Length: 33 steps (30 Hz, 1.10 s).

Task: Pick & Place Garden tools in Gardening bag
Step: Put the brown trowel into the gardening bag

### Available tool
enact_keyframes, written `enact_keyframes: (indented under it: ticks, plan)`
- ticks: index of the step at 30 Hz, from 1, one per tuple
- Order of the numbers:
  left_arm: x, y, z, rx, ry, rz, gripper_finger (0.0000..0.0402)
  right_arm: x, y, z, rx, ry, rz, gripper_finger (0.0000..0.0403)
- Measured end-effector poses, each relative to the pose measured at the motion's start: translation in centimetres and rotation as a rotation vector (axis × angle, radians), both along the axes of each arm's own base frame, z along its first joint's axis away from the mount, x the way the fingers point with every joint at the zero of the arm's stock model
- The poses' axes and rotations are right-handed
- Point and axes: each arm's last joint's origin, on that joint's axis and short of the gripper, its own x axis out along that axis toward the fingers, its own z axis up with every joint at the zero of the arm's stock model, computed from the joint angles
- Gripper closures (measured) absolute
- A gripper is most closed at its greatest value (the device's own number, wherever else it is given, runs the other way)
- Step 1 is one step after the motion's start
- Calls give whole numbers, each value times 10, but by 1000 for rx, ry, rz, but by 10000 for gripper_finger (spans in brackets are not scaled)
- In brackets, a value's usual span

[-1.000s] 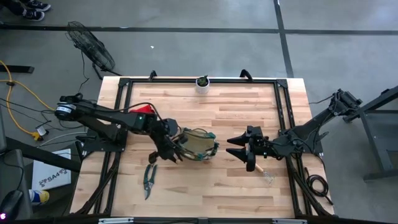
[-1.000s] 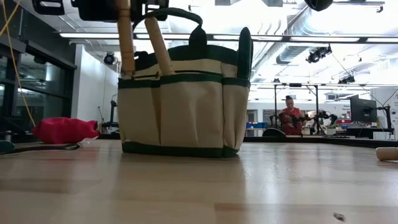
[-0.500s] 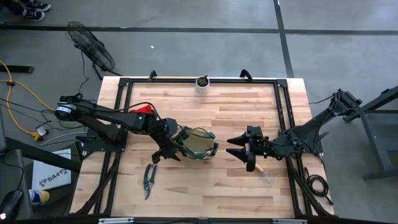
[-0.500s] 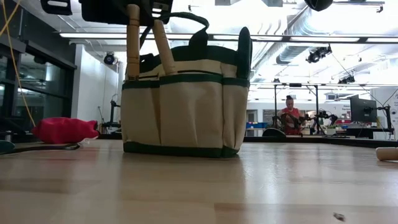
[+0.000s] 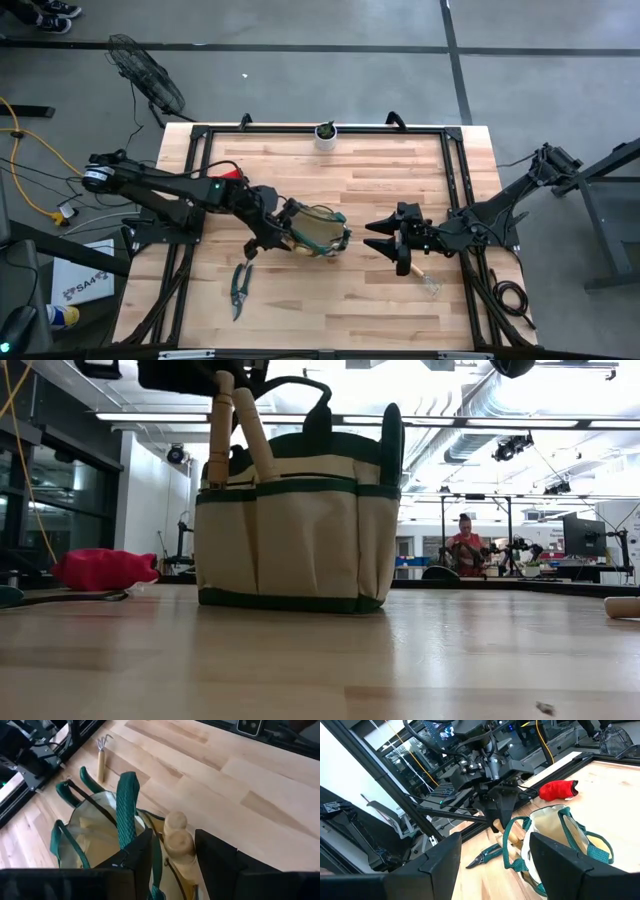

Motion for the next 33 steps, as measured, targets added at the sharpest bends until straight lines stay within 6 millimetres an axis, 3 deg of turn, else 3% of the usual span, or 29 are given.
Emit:
enact_keyframes:
  ticks: [14,23,33]
  plan:
    - [-3,0,-2,-24,50,1,263,0,0,0,-2,2,-1,176]
    - [-3,0,-2,-24,47,-1,345,0,0,-2,6,19,-3,176]
    - [-2,2,-2,35,27,60,343,0,0,-2,6,19,-3,176]
